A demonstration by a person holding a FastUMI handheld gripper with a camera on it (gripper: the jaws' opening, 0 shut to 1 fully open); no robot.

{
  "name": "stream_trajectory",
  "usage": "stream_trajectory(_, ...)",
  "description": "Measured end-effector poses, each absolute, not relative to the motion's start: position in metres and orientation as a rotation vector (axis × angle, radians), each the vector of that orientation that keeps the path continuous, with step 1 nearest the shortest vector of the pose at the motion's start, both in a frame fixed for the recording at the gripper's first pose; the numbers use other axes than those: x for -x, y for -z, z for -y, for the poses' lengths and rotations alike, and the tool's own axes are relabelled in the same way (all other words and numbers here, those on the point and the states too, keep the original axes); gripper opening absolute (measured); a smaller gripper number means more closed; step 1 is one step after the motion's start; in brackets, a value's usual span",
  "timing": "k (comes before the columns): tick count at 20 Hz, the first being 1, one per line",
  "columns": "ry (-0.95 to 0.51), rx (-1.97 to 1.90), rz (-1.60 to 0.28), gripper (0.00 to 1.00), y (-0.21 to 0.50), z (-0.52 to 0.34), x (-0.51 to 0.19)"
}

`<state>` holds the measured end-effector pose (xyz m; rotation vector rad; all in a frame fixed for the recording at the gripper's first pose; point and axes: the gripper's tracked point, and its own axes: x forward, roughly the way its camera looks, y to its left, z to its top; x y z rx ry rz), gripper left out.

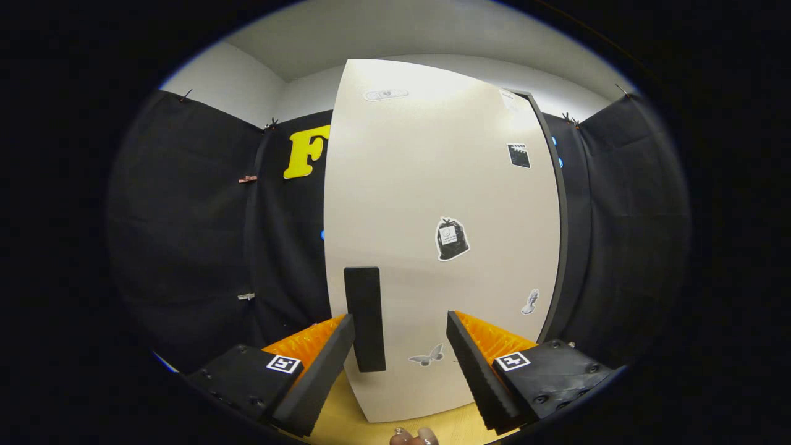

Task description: Open the shoe cabinet door, grab the shoes and put them into the shoe cabinet, then close the shoe cabinet door.

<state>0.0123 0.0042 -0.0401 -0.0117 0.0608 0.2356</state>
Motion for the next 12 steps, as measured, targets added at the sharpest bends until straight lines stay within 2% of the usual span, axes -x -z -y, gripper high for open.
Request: stream_trajectory(12,-0.182,0.027,-0.048,0.98,0.052,0.012,-0.049)
